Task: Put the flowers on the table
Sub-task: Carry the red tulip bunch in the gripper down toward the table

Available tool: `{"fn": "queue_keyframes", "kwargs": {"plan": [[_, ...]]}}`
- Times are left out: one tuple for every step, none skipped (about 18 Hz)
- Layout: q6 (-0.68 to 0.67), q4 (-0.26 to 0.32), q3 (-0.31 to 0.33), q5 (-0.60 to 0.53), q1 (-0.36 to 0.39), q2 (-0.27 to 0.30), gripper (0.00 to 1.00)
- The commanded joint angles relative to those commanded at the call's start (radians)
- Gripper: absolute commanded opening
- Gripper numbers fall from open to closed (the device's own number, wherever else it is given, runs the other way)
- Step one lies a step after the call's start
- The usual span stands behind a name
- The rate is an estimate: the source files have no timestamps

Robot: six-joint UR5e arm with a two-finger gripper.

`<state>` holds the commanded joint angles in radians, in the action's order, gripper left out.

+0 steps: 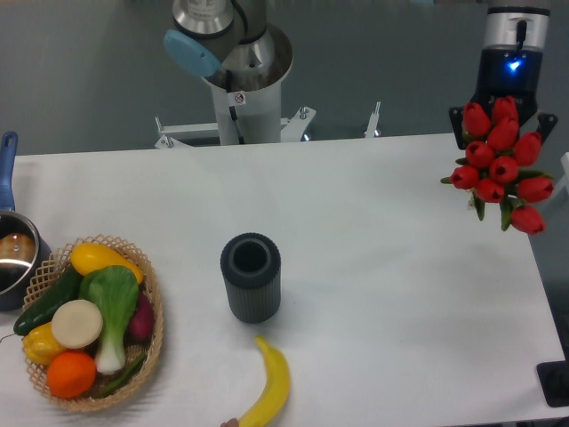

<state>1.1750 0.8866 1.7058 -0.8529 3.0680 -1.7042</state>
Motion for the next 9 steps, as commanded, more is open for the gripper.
{"fn": "queue_keyframes", "kwargs": {"plan": [[0.0,-0.003,0.004,-0.005,-0.006,0.0,0.45],[0.002,-0.002,0.003,-0.017,-0.006,0.0,0.45],[0.0,0.0,-0.003,-0.041,-0.008,0.0,0.45],[0.002,0.002,-0.008,-0.067,-0.009,0.0,0.45],[0.003,0.002,-0.008,-0.089,-0.009,0.001,0.45],[0.005,0.002,-0.009,-0.106,-0.009,0.005,0.45],[0.005,0.003,-0.009,-0.135,-0.011,0.006,0.45],[0.005,0.009,-0.009,-0.178,-0.015,0.008,0.45],[0.009,0.015,-0.012,-0.23,-0.029,0.009,0.45]]}}
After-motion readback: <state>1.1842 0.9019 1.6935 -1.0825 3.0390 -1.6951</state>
